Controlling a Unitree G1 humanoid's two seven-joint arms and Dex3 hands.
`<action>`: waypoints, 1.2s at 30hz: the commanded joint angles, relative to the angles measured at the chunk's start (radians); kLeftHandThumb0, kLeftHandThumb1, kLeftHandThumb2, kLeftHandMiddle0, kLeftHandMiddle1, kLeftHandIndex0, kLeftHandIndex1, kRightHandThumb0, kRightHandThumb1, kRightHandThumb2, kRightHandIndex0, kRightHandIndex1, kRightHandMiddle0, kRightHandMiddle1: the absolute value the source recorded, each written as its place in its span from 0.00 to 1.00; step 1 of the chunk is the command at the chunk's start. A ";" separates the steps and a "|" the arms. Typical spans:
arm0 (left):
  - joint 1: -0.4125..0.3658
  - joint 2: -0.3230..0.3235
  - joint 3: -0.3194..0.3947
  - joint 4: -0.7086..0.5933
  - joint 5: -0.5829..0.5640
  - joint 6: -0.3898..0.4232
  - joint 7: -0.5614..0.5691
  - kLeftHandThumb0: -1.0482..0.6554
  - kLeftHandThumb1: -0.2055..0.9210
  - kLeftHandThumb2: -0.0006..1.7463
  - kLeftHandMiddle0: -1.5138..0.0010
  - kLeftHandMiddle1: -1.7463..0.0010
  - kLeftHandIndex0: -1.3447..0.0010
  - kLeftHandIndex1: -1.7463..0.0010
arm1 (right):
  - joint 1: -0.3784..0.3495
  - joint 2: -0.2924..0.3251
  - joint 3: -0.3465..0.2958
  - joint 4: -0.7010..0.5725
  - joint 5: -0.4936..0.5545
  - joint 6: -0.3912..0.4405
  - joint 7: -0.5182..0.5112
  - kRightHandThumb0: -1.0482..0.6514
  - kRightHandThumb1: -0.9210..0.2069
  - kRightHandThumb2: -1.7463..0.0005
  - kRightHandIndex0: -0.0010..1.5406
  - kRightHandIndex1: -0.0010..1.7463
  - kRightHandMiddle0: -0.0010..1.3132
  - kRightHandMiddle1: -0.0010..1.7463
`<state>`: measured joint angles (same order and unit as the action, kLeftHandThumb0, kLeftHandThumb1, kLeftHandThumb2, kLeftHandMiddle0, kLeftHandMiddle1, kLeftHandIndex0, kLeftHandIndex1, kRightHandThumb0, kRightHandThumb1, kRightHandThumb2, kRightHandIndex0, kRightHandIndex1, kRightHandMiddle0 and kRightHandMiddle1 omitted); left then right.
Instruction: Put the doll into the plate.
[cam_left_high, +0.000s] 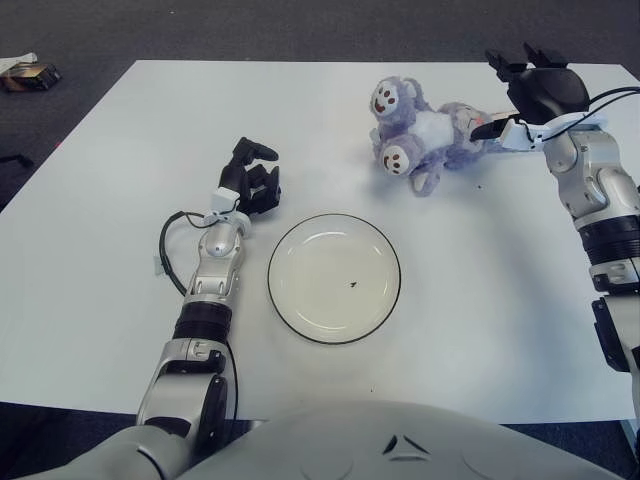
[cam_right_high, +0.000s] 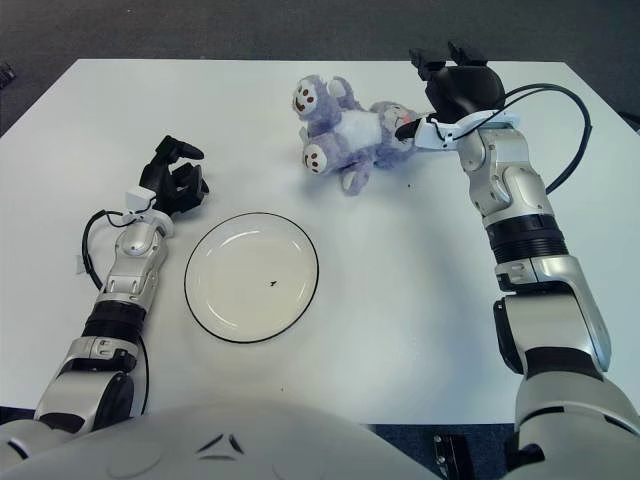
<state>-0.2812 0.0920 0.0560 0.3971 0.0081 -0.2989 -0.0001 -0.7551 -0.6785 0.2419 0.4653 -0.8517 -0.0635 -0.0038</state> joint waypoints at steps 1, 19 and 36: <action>0.068 -0.036 -0.010 0.044 0.003 -0.010 0.014 0.39 0.74 0.52 0.46 0.00 0.72 0.00 | -0.033 -0.004 0.019 0.019 -0.016 0.011 -0.005 0.19 0.05 1.00 0.10 0.01 0.12 0.01; 0.081 -0.047 -0.021 0.018 0.003 0.008 0.028 0.39 0.76 0.50 0.51 0.00 0.73 0.00 | -0.243 0.053 0.049 0.407 0.183 -0.177 0.145 0.20 0.05 1.00 0.25 0.01 0.26 0.04; 0.089 -0.056 -0.024 0.000 0.003 0.019 0.039 0.39 0.76 0.50 0.52 0.00 0.73 0.00 | -0.358 0.112 0.136 0.628 0.160 -0.154 0.100 0.20 0.05 1.00 0.23 0.00 0.22 0.02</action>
<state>-0.2685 0.0746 0.0410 0.3565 0.0093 -0.2887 0.0276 -1.0827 -0.5793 0.3705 1.0658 -0.6960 -0.2172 0.1073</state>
